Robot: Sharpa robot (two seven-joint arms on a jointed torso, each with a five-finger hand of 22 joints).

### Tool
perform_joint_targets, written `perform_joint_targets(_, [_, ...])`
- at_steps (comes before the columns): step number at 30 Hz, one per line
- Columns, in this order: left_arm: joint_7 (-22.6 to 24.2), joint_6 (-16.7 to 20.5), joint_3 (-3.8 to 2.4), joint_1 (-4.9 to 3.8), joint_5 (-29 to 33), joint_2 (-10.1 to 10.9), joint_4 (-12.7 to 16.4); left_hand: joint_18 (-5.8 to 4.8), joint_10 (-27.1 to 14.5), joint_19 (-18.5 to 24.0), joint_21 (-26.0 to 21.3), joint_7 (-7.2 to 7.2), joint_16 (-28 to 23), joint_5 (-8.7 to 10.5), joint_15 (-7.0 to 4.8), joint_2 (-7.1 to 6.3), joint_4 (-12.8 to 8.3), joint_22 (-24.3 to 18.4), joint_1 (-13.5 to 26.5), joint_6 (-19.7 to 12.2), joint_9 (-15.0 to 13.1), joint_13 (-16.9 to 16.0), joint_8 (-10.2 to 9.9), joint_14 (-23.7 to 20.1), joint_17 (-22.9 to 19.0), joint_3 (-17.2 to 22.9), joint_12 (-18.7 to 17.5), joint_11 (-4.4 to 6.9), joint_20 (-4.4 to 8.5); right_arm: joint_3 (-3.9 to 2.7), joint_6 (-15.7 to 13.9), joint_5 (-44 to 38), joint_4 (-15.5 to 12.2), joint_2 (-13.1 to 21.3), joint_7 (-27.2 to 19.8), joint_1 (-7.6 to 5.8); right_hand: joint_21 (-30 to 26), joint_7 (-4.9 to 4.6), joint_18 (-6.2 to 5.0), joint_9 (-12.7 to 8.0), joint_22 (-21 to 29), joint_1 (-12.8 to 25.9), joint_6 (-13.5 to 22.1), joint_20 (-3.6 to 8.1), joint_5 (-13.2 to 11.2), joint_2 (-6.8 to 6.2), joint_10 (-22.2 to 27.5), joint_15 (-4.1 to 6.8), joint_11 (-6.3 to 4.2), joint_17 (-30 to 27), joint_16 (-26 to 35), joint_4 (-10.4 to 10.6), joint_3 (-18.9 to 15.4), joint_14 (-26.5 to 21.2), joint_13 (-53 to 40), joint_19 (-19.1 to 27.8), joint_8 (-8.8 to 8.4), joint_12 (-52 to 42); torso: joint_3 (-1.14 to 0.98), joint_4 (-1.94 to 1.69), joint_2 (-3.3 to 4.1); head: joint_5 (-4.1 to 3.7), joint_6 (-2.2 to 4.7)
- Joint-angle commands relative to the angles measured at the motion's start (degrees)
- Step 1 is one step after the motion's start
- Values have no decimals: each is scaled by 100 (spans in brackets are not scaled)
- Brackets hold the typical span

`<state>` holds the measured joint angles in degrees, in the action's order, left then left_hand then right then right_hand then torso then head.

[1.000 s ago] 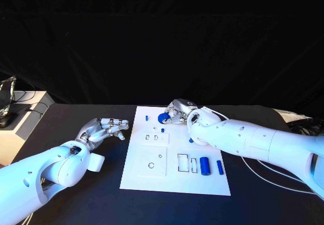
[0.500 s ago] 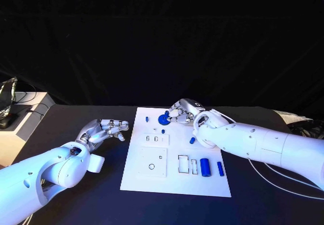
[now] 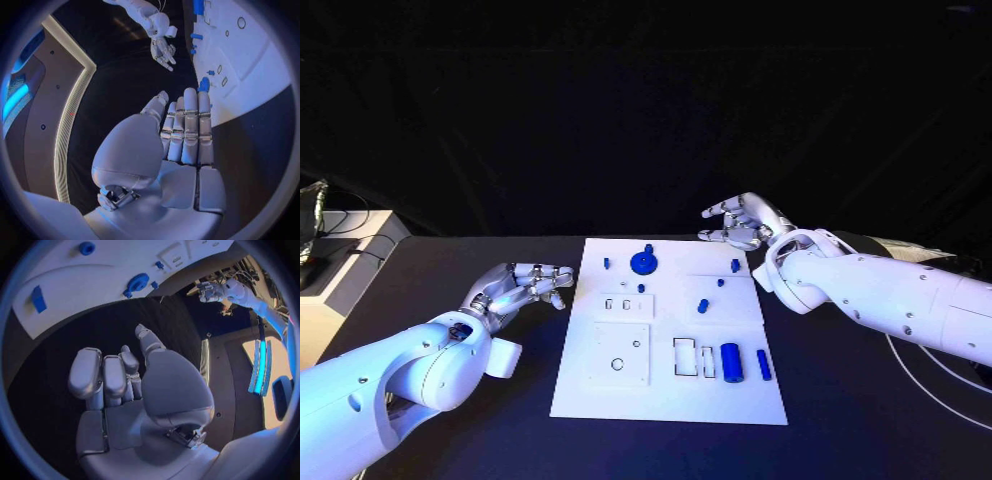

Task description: Assemble the parts on the task board

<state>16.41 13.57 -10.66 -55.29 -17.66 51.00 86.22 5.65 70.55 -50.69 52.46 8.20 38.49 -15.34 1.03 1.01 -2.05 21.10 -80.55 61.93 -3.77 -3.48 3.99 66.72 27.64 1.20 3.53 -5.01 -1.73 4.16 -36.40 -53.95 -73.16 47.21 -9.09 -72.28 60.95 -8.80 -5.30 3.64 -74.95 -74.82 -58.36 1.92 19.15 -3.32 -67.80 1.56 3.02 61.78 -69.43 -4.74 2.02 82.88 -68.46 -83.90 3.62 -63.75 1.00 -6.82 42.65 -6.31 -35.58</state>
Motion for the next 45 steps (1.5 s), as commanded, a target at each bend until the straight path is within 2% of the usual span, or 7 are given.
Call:
perform_joint_targets(1, [74, 6, -5, 29, -16, -8, 19, 25, 16, 51, 34, -6, 30, -9, 11, -11, -10, -1, 42, 6, 3, -9, -20, -38, -6, 45, 17, 27, 10, 8, 509, 925, -25, 196, -657, -11, -20, 5, -69, 6, -798, -103, -47, 45, 27, -16, 93, 21, -48, -10, 25, -75, 1, -33, 33, -188, 32, 19, -46, 77, -24, -25, 22])
perform_joint_targets(8, [72, -1, -5, 81, -16, -13, 24, 22, 45, 53, 35, -8, 32, -8, 6, -12, -17, -2, 42, 10, 3, -10, -21, -37, -6, 46, 16, 35, 14, 34, 884, 598, 142, 467, -649, 15, 45, 17, -46, 3, -818, -195, -109, 64, 135, -32, 71, 33, -61, 50, 8, -185, 4, -18, 41, -208, 23, -6, -124, 183, -24, -55, 22])
perform_joint_targets(12, [72, -8, -5, 97, -16, -27, 26, 22, 45, 53, 35, -8, 32, -8, 6, -12, -17, -2, 42, 10, 3, -10, -21, -37, -6, 46, 16, 35, 14, 45, 1055, 269, 245, 492, -418, 52, 94, 15, -39, 5, -830, -181, -94, 66, 151, -53, 43, 29, -58, 98, -17, -209, -20, -7, 13, -228, 25, -51, -140, 207, -21, -75, 20])
perform_joint_targets(22, [79, -10, -5, 110, -16, -35, 26, 16, -4, 55, 34, -9, 31, -9, 12, -14, -22, -5, 53, 5, 3, -6, -21, -40, -10, 44, 7, 21, 17, 58, 1198, -340, 566, 311, 57, 251, 115, 6, -41, 5, -834, -194, -60, 64, 155, -77, 19, 25, -50, 135, -40, -226, -24, 0, -12, -241, 22, -91, -143, 162, -15, -85, -54])
perform_joint_targets(23, [80, -10, -5, 111, -16, -35, 26, 17, -16, 55, 34, -8, 30, -8, 14, -13, -23, -5, 53, 2, 3, -6, -22, -41, -11, 45, 8, 18, 17, 58, 1200, -389, 618, 279, 89, 270, 115, 6, -41, 5, -834, -194, -60, 64, 155, -77, 19, 25, -50, 135, -40, -226, -24, 0, -12, -241, 22, -91, -133, 159, -18, -81, -66])
perform_joint_targets(33, [88, -6, -6, 122, -16, -23, 29, 17, -25, 55, 35, -8, 31, -8, 15, -16, -24, -6, 55, 1, 3, -6, -21, -42, -11, 44, 8, 15, 16, 61, 1242, -642, 864, 62, 243, 358, 126, -5, -46, 5, -836, -212, -25, 56, 162, -95, 19, 17, -41, 164, -55, -247, -7, 2, -21, -248, 22, -110, -157, 119, 2, -87, -113])
perform_joint_targets(45, [83, -11, -7, 124, -16, -18, 28, 17, -25, 55, 35, -8, 31, -8, 15, -16, -24, -6, 55, 1, 3, -6, -21, -42, -11, 44, 8, 15, 16, 61, 1222, -680, 1019, -53, 314, 368, 161, -2, -44, 5, -845, -200, -48, 54, 178, -56, -12, 18, -45, 200, -79, -251, 28, 9, -46, -260, 25, -150, -149, 137, 0, -66, -134])
